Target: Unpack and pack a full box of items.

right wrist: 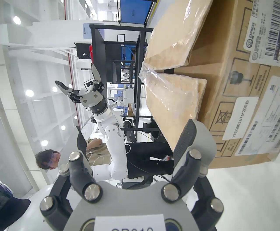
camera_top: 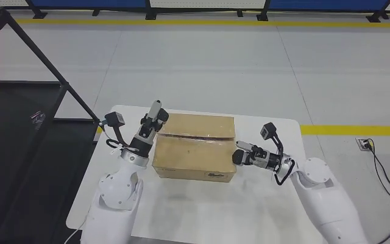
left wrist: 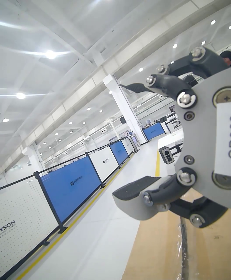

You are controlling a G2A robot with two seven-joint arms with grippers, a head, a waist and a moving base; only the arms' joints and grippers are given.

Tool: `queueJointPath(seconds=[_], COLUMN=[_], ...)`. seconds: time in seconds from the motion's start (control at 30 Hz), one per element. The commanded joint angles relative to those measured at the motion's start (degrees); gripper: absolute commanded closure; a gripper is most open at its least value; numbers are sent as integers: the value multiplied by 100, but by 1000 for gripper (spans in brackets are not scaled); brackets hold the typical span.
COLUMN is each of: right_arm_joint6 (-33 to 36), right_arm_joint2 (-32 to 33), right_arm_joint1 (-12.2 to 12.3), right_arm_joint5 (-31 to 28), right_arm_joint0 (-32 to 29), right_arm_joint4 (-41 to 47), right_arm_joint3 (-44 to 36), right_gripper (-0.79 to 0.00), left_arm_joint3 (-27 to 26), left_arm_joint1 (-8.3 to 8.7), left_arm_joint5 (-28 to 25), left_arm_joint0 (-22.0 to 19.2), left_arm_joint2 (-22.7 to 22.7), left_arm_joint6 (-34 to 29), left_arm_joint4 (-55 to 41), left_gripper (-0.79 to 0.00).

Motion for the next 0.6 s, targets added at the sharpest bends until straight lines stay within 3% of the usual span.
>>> queueJointPath(seconds=[0.0,0.47,0.57], right_arm_joint6=[24,-56,-63], right_arm_joint2=[-40,-292,-325], right_arm_joint1=[-12,-98,-107], right_arm_joint5=[-13,37,43], right_arm_joint0=[58,394,439], right_arm_joint4=[40,158,146], right_arm_joint3=[84,520,580], right_gripper=[-785,-785,-496], left_arm_joint3=[-14,-113,-148], left_arm_joint1=[6,48,59], left_arm_joint5=[-1,-31,-38], left_arm_joint0=[11,108,134], left_arm_joint2=[-1,-11,-26], left_arm_joint6=[13,78,78], left_arm_joint4=[17,-1,-10], left_gripper=[-785,-785,-785])
